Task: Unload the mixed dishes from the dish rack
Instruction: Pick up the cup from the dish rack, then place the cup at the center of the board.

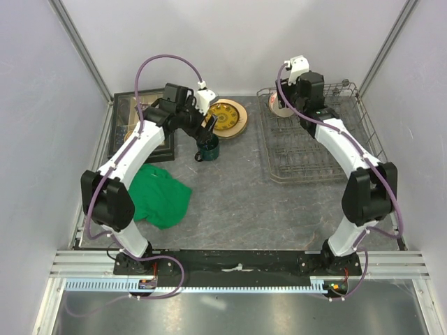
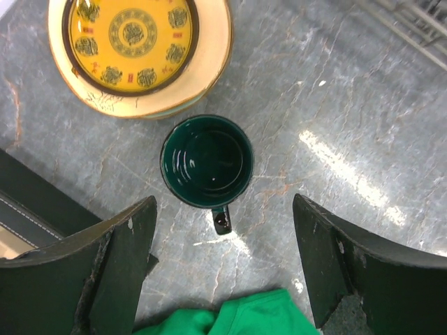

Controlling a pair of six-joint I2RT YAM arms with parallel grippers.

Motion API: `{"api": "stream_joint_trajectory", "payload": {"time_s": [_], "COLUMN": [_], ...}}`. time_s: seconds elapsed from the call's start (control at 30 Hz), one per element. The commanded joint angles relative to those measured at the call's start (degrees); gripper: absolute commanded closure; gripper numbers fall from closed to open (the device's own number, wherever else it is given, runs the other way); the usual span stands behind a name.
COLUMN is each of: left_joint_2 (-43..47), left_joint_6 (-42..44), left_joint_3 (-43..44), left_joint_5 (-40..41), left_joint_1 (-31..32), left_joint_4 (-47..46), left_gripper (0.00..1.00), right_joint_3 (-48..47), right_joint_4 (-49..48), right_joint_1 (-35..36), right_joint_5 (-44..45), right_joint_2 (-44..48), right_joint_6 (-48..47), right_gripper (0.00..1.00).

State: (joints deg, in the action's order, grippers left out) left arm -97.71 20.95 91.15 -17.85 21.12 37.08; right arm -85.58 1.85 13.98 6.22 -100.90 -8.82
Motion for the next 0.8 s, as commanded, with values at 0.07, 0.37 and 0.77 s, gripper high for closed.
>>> {"api": "stream_joint_trajectory", "payload": {"time_s": [0.07,0.37,0.77], "left_joint_2": [7.43,12.89,24.58], "left_joint_6": [-3.2,-8.81,-18.75], "left_joint_3": [-4.39,-10.89,-29.79], "left_joint_5": [-6.58,-19.67,-28.29], "left_joint_1": [-0.03,0.23,2.25], "left_joint_4": [-8.59,-19.14,-50.51], "left_gripper": [0.15,0.14,0.14], "right_joint_3": [2.08,8.58,15.79], "right_joint_4": [4.47,7.83,-12.9], "right_joint_1": [-0.27,-0.27,-0.35], "right_joint_5": [-10.42,-37.81,-60.96], "right_joint_2": [11.59,25.04,30.33], "right_joint_6": [4.77,12.77,33.76], "right_gripper": [0.55,0.55,0.54]}}
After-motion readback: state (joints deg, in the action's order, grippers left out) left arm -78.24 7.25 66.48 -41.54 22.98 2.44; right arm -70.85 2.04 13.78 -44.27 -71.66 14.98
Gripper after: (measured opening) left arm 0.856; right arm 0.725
